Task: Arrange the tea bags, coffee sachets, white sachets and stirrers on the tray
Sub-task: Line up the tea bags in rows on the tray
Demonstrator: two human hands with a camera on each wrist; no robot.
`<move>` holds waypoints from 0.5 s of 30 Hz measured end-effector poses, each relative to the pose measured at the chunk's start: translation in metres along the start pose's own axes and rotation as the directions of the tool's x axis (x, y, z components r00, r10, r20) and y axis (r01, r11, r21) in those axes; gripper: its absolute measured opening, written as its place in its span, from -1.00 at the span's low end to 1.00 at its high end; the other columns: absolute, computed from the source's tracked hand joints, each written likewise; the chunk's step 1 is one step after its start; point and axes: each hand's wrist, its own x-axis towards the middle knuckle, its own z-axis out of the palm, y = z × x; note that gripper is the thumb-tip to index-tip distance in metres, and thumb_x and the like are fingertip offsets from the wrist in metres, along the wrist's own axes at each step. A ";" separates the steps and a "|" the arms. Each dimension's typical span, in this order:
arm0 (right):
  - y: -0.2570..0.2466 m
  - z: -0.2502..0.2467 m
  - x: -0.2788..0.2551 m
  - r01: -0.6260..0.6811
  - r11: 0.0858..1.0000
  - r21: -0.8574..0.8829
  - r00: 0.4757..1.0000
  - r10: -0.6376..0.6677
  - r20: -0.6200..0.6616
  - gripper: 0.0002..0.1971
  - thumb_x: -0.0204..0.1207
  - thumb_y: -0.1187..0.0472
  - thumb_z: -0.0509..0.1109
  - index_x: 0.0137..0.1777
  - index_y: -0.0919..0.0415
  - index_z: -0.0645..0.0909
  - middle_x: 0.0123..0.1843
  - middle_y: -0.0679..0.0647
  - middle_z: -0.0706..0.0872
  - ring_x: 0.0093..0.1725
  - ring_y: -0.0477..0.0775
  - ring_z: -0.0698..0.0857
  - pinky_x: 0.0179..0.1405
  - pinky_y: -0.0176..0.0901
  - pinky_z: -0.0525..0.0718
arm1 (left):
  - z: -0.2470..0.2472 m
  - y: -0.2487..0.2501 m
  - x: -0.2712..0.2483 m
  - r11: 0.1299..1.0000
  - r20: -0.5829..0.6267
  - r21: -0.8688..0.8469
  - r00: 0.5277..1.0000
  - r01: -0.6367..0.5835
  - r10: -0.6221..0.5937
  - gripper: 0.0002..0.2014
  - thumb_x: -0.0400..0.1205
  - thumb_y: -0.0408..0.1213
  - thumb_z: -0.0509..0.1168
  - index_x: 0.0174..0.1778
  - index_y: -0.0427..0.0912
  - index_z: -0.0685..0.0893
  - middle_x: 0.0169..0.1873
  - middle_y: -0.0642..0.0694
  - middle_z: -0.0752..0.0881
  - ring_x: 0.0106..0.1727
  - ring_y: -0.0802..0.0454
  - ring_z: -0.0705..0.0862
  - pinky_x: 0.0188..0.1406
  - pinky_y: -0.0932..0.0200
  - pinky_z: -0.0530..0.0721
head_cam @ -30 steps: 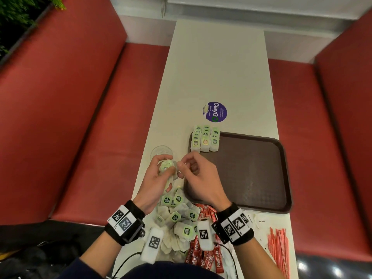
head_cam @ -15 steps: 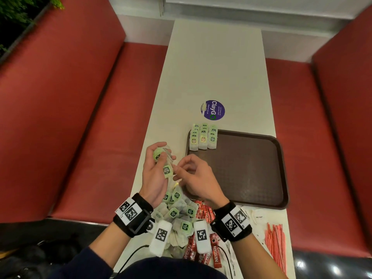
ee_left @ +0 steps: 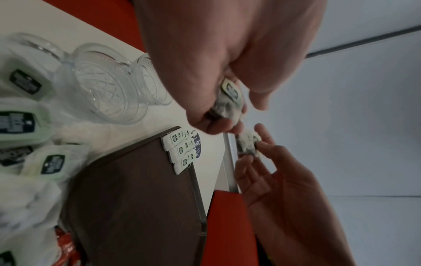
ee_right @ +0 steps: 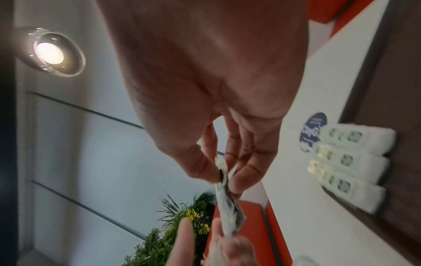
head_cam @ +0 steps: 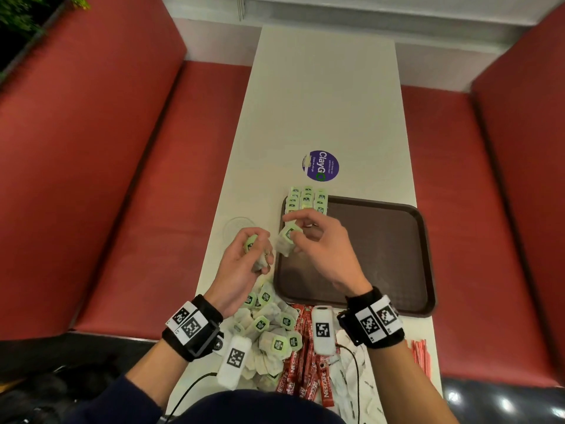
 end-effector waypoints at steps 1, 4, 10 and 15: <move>-0.003 -0.006 0.002 0.026 0.999 -0.027 0.999 -0.026 0.019 -0.64 0.67 0.36 0.50 0.24 -0.15 0.85 0.09 0.02 0.78 -0.08 0.18 0.85 0.05 0.05 0.88 | 0.001 -0.001 -0.001 0.997 0.035 0.063 0.999 0.033 -0.035 -0.65 0.73 -0.03 0.46 0.35 -0.14 0.66 -0.17 -0.15 0.64 -0.16 -0.05 0.58 -0.21 0.09 0.52; -0.012 -0.017 0.005 0.089 0.994 -0.056 0.992 -0.083 0.093 -0.67 0.68 0.33 0.55 0.29 -0.12 0.83 0.07 -0.07 0.82 0.02 0.04 0.86 0.11 -0.15 0.84 | 0.005 -0.004 -0.001 0.964 0.103 0.262 0.992 0.040 -0.069 -0.65 0.72 -0.02 0.51 0.41 0.04 0.71 -0.18 -0.11 0.72 -0.16 -0.04 0.63 -0.21 0.13 0.60; -0.001 -0.015 0.001 0.069 0.998 -0.001 0.997 -0.069 -0.035 -0.79 0.65 0.22 0.66 0.23 -0.02 0.85 0.07 -0.09 0.91 0.11 0.00 0.88 0.23 0.07 0.85 | 0.011 -0.008 0.005 0.946 0.071 0.322 0.997 -0.042 0.020 -0.77 0.78 -0.10 0.48 0.26 -0.12 0.74 -0.20 0.05 0.71 -0.26 0.08 0.61 -0.19 0.15 0.59; 0.020 -0.007 -0.007 0.016 1.000 -0.008 0.997 -0.016 -0.071 -0.93 0.69 0.12 0.64 0.12 0.02 0.88 0.03 -0.10 0.93 0.09 -0.02 0.89 0.26 0.13 0.84 | 0.007 -0.013 0.009 0.883 0.081 0.466 0.997 -0.056 0.021 -0.88 0.80 -0.03 0.44 0.18 0.06 0.74 -0.18 0.14 0.77 -0.26 0.13 0.67 -0.18 0.13 0.61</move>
